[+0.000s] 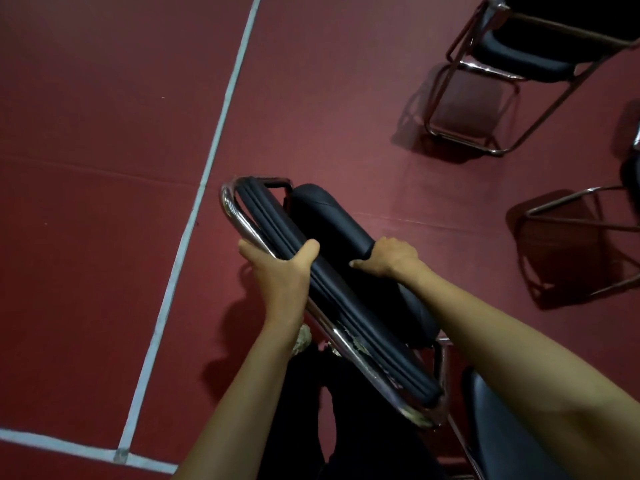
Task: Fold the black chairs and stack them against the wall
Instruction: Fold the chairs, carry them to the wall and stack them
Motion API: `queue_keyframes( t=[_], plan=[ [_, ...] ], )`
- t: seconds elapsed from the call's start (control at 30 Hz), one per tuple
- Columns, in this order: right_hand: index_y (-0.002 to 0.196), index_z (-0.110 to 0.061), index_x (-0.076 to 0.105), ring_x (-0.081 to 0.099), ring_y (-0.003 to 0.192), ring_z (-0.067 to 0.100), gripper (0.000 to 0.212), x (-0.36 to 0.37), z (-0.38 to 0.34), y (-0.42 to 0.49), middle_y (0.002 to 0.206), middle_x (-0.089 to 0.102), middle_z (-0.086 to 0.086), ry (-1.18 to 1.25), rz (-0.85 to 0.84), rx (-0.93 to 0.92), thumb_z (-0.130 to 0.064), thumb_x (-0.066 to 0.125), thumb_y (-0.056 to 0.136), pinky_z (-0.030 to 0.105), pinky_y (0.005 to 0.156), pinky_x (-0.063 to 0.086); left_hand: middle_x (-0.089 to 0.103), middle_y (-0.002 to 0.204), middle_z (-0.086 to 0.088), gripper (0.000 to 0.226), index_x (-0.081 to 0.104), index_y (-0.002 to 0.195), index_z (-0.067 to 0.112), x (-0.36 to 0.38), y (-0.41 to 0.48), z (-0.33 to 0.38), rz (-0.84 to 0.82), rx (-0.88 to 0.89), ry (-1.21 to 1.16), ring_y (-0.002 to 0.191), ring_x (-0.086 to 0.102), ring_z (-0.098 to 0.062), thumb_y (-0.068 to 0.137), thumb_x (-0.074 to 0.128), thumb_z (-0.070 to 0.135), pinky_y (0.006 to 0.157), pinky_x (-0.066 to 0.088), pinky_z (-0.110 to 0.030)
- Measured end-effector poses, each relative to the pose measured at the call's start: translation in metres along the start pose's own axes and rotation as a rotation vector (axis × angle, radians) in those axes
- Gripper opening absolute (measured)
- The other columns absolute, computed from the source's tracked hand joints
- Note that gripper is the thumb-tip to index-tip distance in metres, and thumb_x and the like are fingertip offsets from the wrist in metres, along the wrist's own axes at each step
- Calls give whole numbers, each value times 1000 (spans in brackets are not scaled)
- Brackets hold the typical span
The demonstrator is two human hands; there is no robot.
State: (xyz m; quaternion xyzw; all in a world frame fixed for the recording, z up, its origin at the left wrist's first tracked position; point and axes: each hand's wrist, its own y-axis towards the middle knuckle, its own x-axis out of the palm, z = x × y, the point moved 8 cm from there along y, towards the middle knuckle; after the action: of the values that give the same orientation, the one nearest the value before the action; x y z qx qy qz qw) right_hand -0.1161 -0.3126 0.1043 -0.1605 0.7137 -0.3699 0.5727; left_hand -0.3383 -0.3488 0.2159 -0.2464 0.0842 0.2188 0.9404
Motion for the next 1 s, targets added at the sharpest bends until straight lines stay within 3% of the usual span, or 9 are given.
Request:
queue_keyframes(
  t=[0.1, 0.2, 0.33, 0.47, 0.53, 0.63, 0.83, 1.0],
  plan=[
    [127, -14, 48, 58, 112, 30, 82, -5, 7, 0, 123, 58, 10, 6, 17, 41, -67, 69, 68, 36, 89, 46, 56, 130, -6, 103, 24, 144, 18, 11, -8, -4, -26, -22, -82, 113, 60, -21, 62, 84, 37, 99, 49, -42],
    [125, -13, 40, 55, 112, 34, 80, -2, 14, 1, 123, 53, 14, 132, 32, 51, -48, 80, 65, 38, 85, 47, 44, 143, -5, 115, 15, 146, 30, 30, -22, -3, -68, -29, -25, 126, 51, -20, 55, 86, 39, 107, 42, -42],
    [120, -13, 48, 61, 105, 32, 67, -6, 16, 2, 111, 63, 9, 62, 110, 20, -44, 79, 68, 34, 80, 47, 62, 110, -5, 71, 44, 108, 20, 33, -30, -15, -42, -197, -199, 97, 67, -22, 55, 90, 24, 87, 56, -46],
    [116, -14, 59, 64, 97, 31, 40, 3, 16, -5, 104, 66, 10, 85, 200, 4, -29, 63, 80, 30, 74, 45, 65, 114, -15, 67, 49, 117, 12, 24, -27, -23, -102, -346, -350, 97, 69, -29, 63, 88, 10, 82, 58, -49],
    [118, -15, 58, 63, 100, 32, 38, 10, 15, -14, 109, 66, 11, 98, 214, -2, -24, 60, 81, 32, 79, 46, 64, 113, -26, 56, 54, 116, 4, 17, -29, -27, -163, -352, -338, 96, 68, -37, 66, 81, 2, 79, 57, -56],
    [120, -17, 58, 61, 105, 33, 38, 20, 22, -37, 115, 64, 12, 138, 235, 46, -24, 59, 83, 35, 84, 48, 66, 100, -23, 48, 55, 109, 8, 4, -35, -31, -249, -337, -287, 97, 66, -43, 68, 75, -4, 79, 55, -61],
    [121, -16, 57, 60, 106, 34, 40, 46, 62, -116, 117, 63, 14, 321, 309, 257, -28, 63, 83, 36, 82, 47, 64, 95, -13, 50, 50, 114, 9, 3, -72, -8, -583, -294, -130, 86, 68, -28, 72, 72, -8, 79, 59, -49],
    [118, -16, 58, 61, 105, 34, 40, 95, 110, -214, 116, 63, 14, 487, 376, 485, -33, 64, 82, 35, 79, 47, 64, 88, -7, 45, 50, 103, 16, -2, -145, 1, -871, -230, 23, 77, 69, -21, 72, 70, -9, 72, 60, -42]
  ],
)
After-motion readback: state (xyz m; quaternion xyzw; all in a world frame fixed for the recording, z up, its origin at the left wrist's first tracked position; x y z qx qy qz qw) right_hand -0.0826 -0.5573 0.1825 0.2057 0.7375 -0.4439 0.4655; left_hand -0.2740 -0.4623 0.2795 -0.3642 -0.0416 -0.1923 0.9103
